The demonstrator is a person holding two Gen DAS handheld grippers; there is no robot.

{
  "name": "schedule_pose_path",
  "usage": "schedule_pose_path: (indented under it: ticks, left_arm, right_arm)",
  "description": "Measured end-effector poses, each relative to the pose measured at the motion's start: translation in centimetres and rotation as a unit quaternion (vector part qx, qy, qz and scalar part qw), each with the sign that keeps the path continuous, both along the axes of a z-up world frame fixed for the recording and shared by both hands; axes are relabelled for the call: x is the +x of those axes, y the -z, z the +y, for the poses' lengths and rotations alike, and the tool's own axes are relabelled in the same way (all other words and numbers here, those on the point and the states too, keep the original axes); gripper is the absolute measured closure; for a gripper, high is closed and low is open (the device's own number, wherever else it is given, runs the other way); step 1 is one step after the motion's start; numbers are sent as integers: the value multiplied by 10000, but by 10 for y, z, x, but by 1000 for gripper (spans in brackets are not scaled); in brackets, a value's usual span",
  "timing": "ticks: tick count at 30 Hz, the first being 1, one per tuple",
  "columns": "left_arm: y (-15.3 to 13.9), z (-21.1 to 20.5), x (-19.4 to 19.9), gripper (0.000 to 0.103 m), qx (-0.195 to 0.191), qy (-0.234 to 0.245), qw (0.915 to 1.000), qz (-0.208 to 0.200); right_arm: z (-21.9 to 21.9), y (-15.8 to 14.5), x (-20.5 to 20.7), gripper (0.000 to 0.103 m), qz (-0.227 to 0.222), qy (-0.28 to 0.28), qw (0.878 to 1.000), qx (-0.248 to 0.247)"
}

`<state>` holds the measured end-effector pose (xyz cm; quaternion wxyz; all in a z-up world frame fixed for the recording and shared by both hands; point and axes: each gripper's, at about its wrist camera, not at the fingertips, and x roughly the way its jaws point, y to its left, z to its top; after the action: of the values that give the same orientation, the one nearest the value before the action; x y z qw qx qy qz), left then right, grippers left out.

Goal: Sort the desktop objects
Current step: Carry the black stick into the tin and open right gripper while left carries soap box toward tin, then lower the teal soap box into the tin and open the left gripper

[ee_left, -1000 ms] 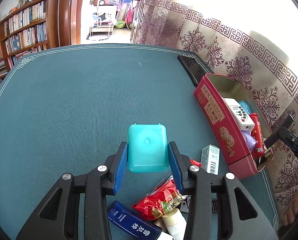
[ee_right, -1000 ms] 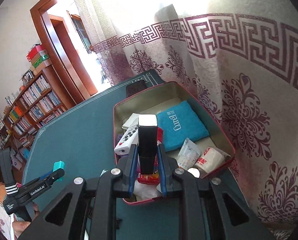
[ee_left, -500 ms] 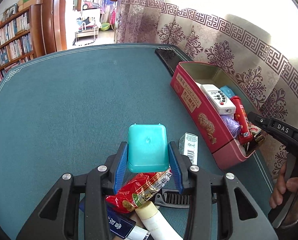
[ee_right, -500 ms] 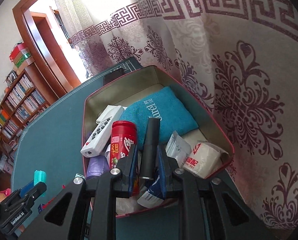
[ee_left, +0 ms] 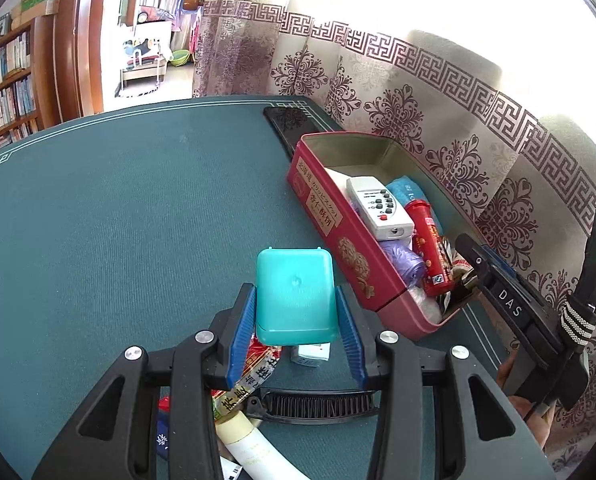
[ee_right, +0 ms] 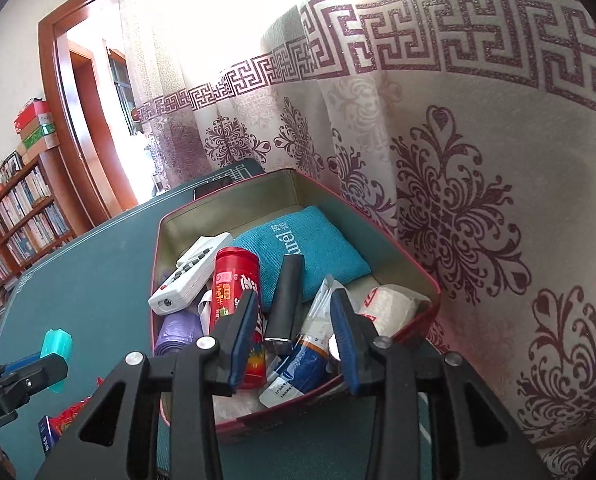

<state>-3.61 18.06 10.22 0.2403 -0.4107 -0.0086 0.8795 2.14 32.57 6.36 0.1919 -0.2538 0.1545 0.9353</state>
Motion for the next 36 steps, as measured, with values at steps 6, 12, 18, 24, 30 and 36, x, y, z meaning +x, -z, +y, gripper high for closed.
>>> schedule_pose_path:
  ticks: [6,12,18,24,30,36]
  left_arm:
    - [-16,41,-1,60,77,414,9991,59]
    - [-26,80,-7,60,98,727,9972,158]
    - [-15,109,-20,59,-23,844,9964,37]
    - [-2,111,-34,46,301,760,9961,-344]
    - [1,96,-35,46,283,518,9977,-327]
    - [1,83,-31,46,262,437,9983,-294]
  right_arm:
    - [14,-1,16,51,314,339,9987,-214]
    - [23,0,22,41,355,511,9974,-360]
    - [23,-1,24,30,450,577,9969,-295]
    - [30,0,27,23,428,835,9952,-271]
    - [37,2,33,23,494,905,9940,-366]
    - [33,0,28,22,538,890,9941,-300]
